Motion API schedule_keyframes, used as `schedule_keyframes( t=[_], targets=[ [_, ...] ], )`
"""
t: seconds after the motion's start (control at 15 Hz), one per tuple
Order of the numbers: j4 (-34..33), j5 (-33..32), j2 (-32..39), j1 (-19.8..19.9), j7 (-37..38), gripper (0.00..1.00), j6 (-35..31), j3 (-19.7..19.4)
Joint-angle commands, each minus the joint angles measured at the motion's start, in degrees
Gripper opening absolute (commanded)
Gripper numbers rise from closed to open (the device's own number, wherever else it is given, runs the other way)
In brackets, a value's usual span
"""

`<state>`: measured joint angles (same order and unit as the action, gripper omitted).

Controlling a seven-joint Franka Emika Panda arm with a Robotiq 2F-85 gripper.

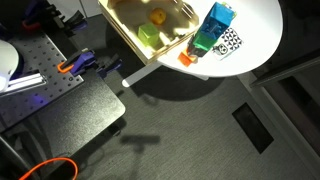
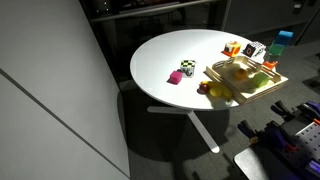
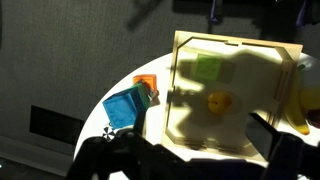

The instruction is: Put the yellow block in the box.

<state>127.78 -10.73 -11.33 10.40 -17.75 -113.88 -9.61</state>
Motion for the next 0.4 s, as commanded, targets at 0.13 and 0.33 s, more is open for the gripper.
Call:
schedule_keyframes(
  t=[0.13, 0.33],
  targets=[
    [0.1, -0.1, -1.4, -0.8, 2.5, 1.00, 0.4, -0.3],
    [0.6, 0.0, -2.3, -0.9, 3.0, 1.00, 0.9, -0.3]
  ],
)
